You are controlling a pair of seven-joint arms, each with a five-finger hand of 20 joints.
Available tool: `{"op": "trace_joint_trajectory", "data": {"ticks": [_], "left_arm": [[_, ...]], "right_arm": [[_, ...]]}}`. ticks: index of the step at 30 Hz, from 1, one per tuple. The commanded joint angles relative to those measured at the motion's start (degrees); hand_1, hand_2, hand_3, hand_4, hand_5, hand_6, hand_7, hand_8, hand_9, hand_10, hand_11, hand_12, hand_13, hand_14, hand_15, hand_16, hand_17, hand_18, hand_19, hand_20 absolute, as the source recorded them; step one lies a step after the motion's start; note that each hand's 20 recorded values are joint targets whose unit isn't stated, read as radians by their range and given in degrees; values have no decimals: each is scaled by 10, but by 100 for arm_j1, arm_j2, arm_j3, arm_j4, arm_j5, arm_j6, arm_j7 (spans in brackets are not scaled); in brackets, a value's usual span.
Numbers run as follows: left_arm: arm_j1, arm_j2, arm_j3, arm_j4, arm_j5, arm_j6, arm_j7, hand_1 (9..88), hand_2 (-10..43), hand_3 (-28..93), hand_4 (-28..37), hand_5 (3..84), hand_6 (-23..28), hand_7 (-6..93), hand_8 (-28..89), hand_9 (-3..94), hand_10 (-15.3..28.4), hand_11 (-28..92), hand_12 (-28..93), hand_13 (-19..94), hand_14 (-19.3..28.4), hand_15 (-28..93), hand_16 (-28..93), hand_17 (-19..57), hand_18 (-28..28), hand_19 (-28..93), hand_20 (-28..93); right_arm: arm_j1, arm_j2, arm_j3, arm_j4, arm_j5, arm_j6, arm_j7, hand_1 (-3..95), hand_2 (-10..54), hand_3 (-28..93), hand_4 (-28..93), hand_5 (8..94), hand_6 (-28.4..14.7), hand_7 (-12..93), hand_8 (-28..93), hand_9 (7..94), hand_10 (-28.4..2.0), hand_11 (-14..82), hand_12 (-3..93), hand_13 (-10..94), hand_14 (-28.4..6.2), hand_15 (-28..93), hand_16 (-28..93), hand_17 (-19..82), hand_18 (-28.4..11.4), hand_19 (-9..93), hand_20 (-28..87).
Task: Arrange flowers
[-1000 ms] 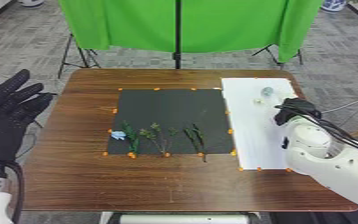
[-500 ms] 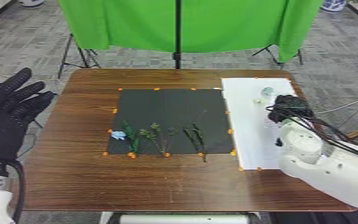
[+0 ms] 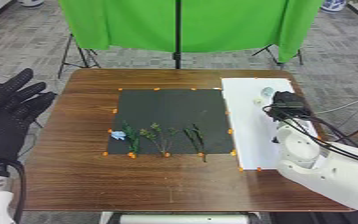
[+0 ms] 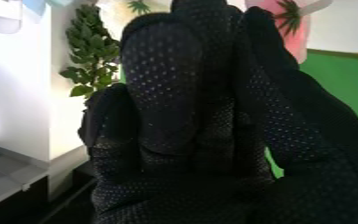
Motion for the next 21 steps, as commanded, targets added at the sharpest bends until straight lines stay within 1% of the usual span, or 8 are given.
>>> {"op": "trace_joint_trajectory", "data": {"ticks": [1,4,6,9,12,15,18,21], "left_arm": [[26,-64,21,32,6,-30,-80,204,80,771,-283,378,103,108,-81,325,194,245,101,246,270,511,-99,-72,233,600,67],[16,-69,23,32,12,-43,-96,204,80,771,-283,378,103,109,-81,326,194,245,101,246,270,511,-99,-72,233,600,67],[0,-57,45,36,-2,-5,-71,204,80,771,-283,378,103,109,-81,326,194,244,101,246,270,511,-99,-72,233,600,67],[-8,-79,30,37,21,-31,-125,204,80,771,-283,378,103,108,-81,326,194,244,101,246,270,511,-99,-72,233,600,68],[22,-72,36,33,-12,15,-61,204,80,771,-283,378,103,108,-81,325,194,244,101,247,270,511,-99,-72,233,600,68],[9,-82,37,34,14,-31,-88,204,79,773,-283,378,104,107,-80,326,195,245,101,247,270,511,-99,-72,233,600,68],[-45,-59,71,48,5,-11,-96,204,79,772,-283,378,103,107,-80,326,195,245,101,247,270,511,-99,-72,233,600,68],[-41,-64,61,47,22,-22,-114,204,79,772,-283,379,104,107,-80,326,194,245,101,247,270,512,-99,-72,233,599,68]], "right_arm": [[-127,68,384,-229,238,-435,-103,502,-95,715,-283,712,-6,213,-3,830,-86,131,282,810,-46,586,184,479,-166,932,272],[-207,57,510,-233,369,-609,-172,482,-95,736,-283,688,-8,204,-26,801,-97,164,254,798,-48,597,178,472,-167,932,268],[-211,53,505,-217,369,-603,-234,475,-95,745,-283,678,-7,201,-47,788,-102,181,240,791,-49,602,175,468,-168,932,268],[-351,52,702,-299,460,-828,-321,475,-95,743,-283,677,-4,206,-51,784,-101,185,236,790,-49,605,172,467,-168,932,269],[-322,28,653,-334,478,-828,-365,462,-95,757,-283,655,-4,207,-124,760,-110,212,210,777,-50,614,167,461,-170,932,267],[-268,-4,580,-356,453,-891,-323,428,-95,777,-283,595,-19,189,-128,704,-130,250,166,745,-61,636,160,450,-171,932,253],[-316,-36,692,-386,492,-1039,-389,415,-95,784,-283,517,-44,161,-120,649,-150,251,158,722,-70,656,156,443,-175,932,239],[-325,-2,703,-500,482,-1053,-476,410,-95,783,-283,491,-51,148,-115,626,-157,248,153,708,-74,667,150,434,-176,932,223]]}}
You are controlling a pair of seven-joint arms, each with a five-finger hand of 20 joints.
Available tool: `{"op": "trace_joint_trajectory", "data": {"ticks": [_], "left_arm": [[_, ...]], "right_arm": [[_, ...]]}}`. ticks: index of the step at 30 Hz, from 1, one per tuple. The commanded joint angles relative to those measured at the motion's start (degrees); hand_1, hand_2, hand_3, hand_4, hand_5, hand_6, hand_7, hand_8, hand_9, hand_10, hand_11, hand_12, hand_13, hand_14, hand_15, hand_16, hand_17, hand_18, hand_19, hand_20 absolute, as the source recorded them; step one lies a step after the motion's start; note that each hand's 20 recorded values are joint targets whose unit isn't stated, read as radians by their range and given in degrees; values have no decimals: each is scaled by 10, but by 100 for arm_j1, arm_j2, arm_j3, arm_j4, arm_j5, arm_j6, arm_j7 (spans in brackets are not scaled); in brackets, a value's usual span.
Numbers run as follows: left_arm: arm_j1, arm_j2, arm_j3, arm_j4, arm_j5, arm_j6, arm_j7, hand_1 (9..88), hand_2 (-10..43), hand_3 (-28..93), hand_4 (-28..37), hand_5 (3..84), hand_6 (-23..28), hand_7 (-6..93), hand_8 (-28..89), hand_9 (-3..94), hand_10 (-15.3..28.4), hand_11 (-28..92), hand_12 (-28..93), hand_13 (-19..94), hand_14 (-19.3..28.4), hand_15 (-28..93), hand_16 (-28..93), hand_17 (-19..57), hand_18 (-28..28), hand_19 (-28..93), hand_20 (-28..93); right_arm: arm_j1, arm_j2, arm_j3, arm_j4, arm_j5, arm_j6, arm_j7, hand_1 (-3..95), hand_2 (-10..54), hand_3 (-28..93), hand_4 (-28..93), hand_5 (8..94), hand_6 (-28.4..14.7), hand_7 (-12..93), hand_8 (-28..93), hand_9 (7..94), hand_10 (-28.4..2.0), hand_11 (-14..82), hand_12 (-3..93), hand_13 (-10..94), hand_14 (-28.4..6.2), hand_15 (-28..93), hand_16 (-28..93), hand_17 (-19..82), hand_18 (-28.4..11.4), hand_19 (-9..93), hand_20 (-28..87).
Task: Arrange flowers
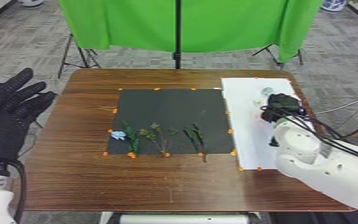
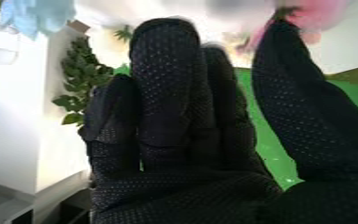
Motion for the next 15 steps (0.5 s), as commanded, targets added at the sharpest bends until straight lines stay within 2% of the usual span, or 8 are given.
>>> {"op": "trace_joint_trajectory", "data": {"ticks": [1,4,7,9,15], "left_arm": [[19,-48,40,44,19,-31,-57,205,79,772,-283,379,104,107,-80,326,195,245,101,247,270,512,-99,-72,233,599,69],[40,-51,43,40,5,2,-31,205,79,770,-283,378,104,107,-80,326,194,244,101,247,270,512,-99,-72,233,599,69],[26,-58,39,43,20,-30,-71,205,79,769,-283,379,104,108,-80,326,194,245,101,247,270,513,-99,-72,233,599,69],[10,-43,51,45,-4,11,-57,205,79,770,-283,379,104,108,-80,326,194,246,101,247,270,513,-99,-72,233,599,69],[-46,-34,67,59,25,-50,-103,205,78,770,-283,379,104,109,-80,327,196,246,101,247,270,513,-99,-72,233,599,69]], "right_arm": [[41,-5,27,-236,-33,-163,-163,411,-95,783,-283,488,-49,148,-114,623,-157,248,152,704,-76,669,149,434,-176,932,219],[57,-31,-6,-303,-26,-213,-236,412,-95,781,-283,487,-47,149,-114,619,-157,246,151,700,-77,673,143,431,-178,932,213],[-17,-42,56,-365,-7,-317,-307,413,-95,782,-283,489,-44,148,-114,617,-157,242,148,696,-80,674,139,428,-180,932,209],[22,-47,0,-394,-26,-333,-403,414,-95,782,-283,489,-42,148,-114,614,-159,235,146,692,-82,673,137,424,-181,932,204],[108,-144,-130,-289,68,-477,-312,418,-95,780,-283,496,-22,155,-116,612,-158,228,147,687,-84,675,133,419,-184,932,190]]}}
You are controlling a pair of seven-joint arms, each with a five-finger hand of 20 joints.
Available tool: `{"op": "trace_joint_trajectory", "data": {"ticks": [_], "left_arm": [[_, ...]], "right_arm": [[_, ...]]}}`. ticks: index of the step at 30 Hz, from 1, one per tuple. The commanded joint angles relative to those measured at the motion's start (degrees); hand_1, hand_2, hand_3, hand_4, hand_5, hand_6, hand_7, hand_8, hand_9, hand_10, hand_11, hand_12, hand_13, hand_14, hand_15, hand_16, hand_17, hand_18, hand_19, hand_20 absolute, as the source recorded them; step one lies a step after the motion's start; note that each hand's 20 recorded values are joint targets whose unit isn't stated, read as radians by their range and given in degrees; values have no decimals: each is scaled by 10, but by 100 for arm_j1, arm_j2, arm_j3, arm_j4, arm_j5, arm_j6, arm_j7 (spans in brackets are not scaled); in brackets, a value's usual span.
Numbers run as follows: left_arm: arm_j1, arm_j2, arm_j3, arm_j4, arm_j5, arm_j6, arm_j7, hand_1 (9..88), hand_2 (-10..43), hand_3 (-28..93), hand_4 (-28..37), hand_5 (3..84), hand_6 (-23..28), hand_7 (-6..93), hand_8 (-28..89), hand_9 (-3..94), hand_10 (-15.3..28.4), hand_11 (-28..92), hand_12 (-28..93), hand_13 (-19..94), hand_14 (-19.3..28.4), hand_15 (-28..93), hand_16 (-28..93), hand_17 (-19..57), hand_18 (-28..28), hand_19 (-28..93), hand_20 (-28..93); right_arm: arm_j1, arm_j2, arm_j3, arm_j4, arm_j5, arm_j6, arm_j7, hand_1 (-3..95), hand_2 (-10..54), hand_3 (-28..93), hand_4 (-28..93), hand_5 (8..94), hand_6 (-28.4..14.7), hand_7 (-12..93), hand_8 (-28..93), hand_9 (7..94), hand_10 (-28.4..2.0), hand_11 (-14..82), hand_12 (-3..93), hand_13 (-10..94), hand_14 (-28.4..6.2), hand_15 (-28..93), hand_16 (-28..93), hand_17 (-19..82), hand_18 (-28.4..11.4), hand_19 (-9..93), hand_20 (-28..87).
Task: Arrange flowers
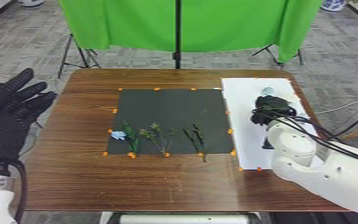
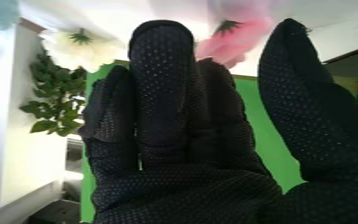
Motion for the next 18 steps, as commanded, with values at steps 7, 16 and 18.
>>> {"op": "trace_joint_trajectory", "data": {"ticks": [7,16,18], "left_arm": [[-79,-19,36,71,28,-69,-147,207,79,770,-283,378,104,109,-81,327,196,248,101,247,270,513,-100,-72,233,599,69],[-27,6,-7,38,51,-91,-134,206,79,770,-283,378,104,108,-81,327,195,247,101,247,271,514,-99,-72,233,599,69],[-27,14,-20,25,50,-78,-149,206,79,771,-283,378,104,108,-80,327,195,247,101,247,271,514,-99,-72,233,599,70]], "right_arm": [[181,-176,-340,226,37,-42,61,430,-95,769,-282,556,2,168,-123,656,-145,222,146,705,-81,658,127,422,-183,932,175],[464,-149,-975,339,-413,975,182,562,-95,654,-283,816,35,192,10,917,-59,72,298,850,-34,518,189,486,-161,932,199],[457,-143,-889,289,-464,1037,171,567,-95,658,-283,849,42,192,19,935,-54,95,298,870,-29,508,199,500,-159,932,223]]}}
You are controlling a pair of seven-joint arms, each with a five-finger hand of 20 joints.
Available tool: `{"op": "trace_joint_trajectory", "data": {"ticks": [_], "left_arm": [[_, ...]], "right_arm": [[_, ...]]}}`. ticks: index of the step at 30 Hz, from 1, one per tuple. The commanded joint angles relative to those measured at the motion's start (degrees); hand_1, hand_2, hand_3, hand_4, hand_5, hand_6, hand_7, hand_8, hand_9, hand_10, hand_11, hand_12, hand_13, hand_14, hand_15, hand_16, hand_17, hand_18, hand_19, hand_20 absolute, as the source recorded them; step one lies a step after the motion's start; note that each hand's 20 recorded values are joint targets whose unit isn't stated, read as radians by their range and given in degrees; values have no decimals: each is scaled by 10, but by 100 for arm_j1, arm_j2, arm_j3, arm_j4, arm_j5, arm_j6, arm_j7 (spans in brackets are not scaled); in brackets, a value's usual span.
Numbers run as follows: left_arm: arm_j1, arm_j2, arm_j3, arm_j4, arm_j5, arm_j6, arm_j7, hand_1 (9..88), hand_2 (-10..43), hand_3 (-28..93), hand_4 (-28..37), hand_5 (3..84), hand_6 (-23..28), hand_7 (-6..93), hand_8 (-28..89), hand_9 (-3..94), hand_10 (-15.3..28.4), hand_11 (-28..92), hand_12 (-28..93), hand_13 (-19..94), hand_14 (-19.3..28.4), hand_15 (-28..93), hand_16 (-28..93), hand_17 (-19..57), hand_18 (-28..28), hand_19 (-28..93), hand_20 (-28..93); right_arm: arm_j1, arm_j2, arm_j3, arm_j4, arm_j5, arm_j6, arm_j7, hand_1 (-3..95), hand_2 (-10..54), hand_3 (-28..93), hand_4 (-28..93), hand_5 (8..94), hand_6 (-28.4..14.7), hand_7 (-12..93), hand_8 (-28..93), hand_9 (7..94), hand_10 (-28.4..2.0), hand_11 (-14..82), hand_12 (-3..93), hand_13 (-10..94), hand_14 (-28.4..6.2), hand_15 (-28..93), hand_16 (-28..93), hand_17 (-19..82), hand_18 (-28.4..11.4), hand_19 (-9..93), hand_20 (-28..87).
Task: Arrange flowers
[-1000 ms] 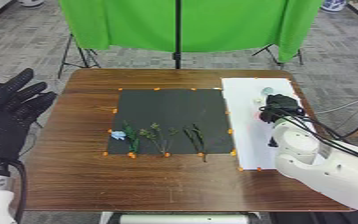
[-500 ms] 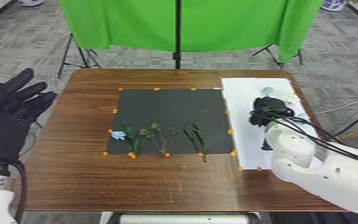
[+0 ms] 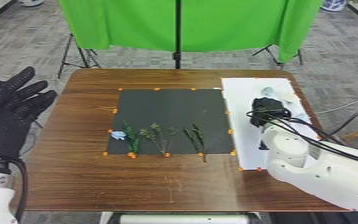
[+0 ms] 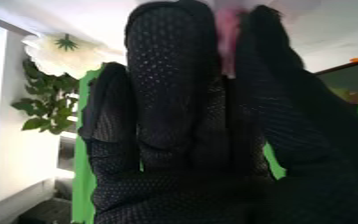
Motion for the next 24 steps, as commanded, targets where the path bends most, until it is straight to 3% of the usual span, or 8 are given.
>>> {"op": "trace_joint_trajectory", "data": {"ticks": [1,4,7,11,14,18,24], "left_arm": [[69,5,-37,-9,55,-65,-70,206,79,771,-283,378,104,108,-81,327,195,247,101,247,271,514,-99,-72,233,599,70],[71,21,-76,-44,120,-146,-100,206,79,771,-283,378,104,107,-80,327,196,246,100,247,271,513,-100,-72,233,599,70],[31,62,-62,-63,118,-124,-58,206,78,771,-283,378,104,107,-80,326,196,245,100,247,271,512,-100,-72,233,600,70],[-55,93,-67,-76,157,-150,-68,206,78,769,-283,378,104,107,-80,325,194,244,101,247,271,512,-99,-72,234,600,70],[-153,115,2,-69,161,-110,-106,206,79,769,-283,377,104,106,-80,326,196,245,101,247,270,511,-99,-72,234,601,70],[-474,176,136,49,170,-182,-320,206,78,770,-283,376,102,107,-79,325,195,244,101,247,270,511,-99,-72,234,601,69],[-757,321,301,151,145,-242,-152,206,77,769,-283,374,102,107,-80,323,194,245,101,247,271,512,-99,-71,235,603,69]], "right_arm": [[22,62,-110,-37,-413,701,33,567,-95,659,-283,851,42,192,19,936,-54,100,297,872,-28,508,200,501,-160,932,226],[110,29,-31,-223,-535,1012,-13,566,-95,662,-283,855,42,191,21,937,-55,111,296,878,-25,508,203,504,-159,932,233],[558,-184,-291,-396,-646,1269,-200,565,-95,674,-283,859,39,191,25,937,-55,117,293,878,-25,513,209,505,-159,932,249],[1235,-818,-695,-475,-495,1536,-567,563,-95,680,-283,859,38,193,30,937,-54,119,296,879,-25,518,211,505,-159,932,257],[1488,-1461,-794,-291,-410,1373,-806,563,-95,681,-283,858,38,194,32,937,-56,122,300,878,-24,520,212,504,-160,932,263],[1520,-2296,-784,207,-338,1220,-971,559,-95,689,-283,855,37,198,34,937,-56,122,307,872,-24,539,215,497,-163,932,299],[1709,-3191,-976,716,-19,1103,-817,555,-95,694,-283,851,35,204,36,937,-61,163,315,865,-24,571,215,493,-167,932,338]]}}
